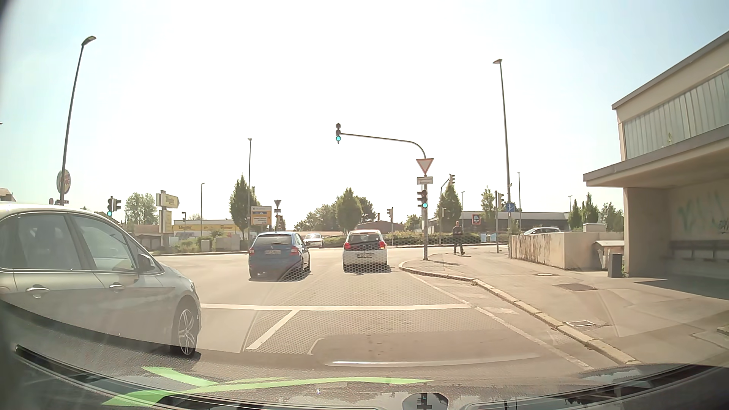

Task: Follow the waypoints while adhering to traffic rules and regulations

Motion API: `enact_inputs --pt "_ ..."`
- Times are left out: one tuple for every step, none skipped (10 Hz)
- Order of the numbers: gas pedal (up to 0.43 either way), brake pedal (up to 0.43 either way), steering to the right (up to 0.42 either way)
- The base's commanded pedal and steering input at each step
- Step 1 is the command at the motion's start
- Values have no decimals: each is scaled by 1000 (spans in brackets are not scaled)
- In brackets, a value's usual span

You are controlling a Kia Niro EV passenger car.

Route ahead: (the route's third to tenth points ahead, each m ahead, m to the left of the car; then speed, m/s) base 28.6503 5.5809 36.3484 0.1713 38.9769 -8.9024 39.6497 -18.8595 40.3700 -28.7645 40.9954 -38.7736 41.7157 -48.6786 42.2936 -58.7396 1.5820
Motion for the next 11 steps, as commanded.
enact_inputs --pt "189 0 0" --pt "189 0 0" --pt "189 0 0" --pt "189 0 0" --pt "189 0 0" --pt "189 0 -1" --pt "189 0 -2" --pt "189 0 -4" --pt "197 0 -5" --pt "220 0 -8" --pt "220 0 -10"
